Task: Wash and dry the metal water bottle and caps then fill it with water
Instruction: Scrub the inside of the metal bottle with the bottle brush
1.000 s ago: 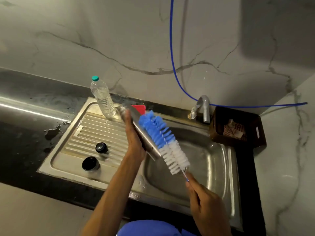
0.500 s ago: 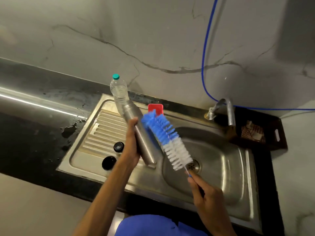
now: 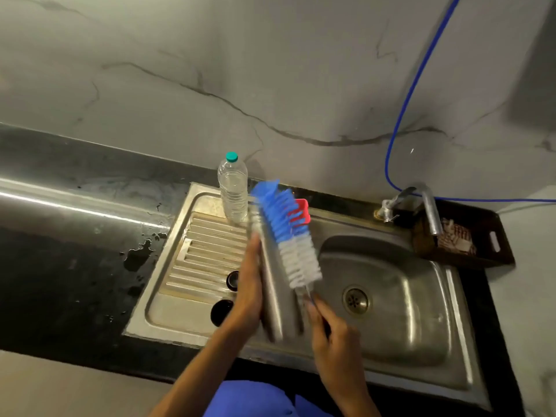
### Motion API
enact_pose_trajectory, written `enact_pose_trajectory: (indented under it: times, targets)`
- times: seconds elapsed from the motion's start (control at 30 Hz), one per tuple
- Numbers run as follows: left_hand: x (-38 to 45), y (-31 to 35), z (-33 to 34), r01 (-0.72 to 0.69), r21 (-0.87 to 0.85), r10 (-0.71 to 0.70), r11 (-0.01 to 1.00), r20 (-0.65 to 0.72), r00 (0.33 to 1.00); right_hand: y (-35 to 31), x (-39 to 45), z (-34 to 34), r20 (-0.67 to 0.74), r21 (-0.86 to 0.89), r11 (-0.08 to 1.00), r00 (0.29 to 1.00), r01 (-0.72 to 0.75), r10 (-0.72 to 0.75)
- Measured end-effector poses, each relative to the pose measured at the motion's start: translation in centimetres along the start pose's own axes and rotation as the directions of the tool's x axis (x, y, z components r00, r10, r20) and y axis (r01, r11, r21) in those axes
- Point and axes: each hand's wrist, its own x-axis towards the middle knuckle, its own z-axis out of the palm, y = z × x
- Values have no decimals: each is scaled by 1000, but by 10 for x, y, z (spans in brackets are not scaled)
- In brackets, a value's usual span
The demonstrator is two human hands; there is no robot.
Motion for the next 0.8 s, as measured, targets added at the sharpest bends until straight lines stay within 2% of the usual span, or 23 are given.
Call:
enact_pose_trajectory:
  times: [0.07,0.1,0.2,0.23,0.33,0.4,0.47,0.57,0.7,0.8]
  targets:
    - [-13,-3,2,-33,53,29,998,80,996,-13,12,14,35,-20,999,998,-42,43]
    - [-10,4,-2,-53,70,50,996,45,998,-13,11,14,69,-76,995,995,-61,67]
    - [25,42,-33,-112,120,136,986,-213,968,4,0,-7,149,-344,936,980,-76,134]
    - [35,59,-47,-152,124,178,981,-237,955,7,1,-18,156,-394,916,977,-72,144]
    - [56,96,-92,-228,184,258,956,-161,953,5,30,-46,145,-538,841,977,-54,156]
    - [60,105,-119,-239,312,288,920,-121,950,-6,61,-67,152,-657,754,977,-14,151]
    - [59,107,-141,-256,347,308,902,-101,946,-27,90,-84,135,-765,643,985,37,104]
    - [53,99,-164,-246,394,315,885,-119,942,-60,131,-94,131,-907,407,991,109,26]
    - [45,78,-195,-215,462,309,860,-137,941,-95,184,-70,257,-954,161,966,252,7]
    - [42,50,-211,-199,475,314,857,-176,933,-112,213,-45,349,-936,51,937,350,-26]
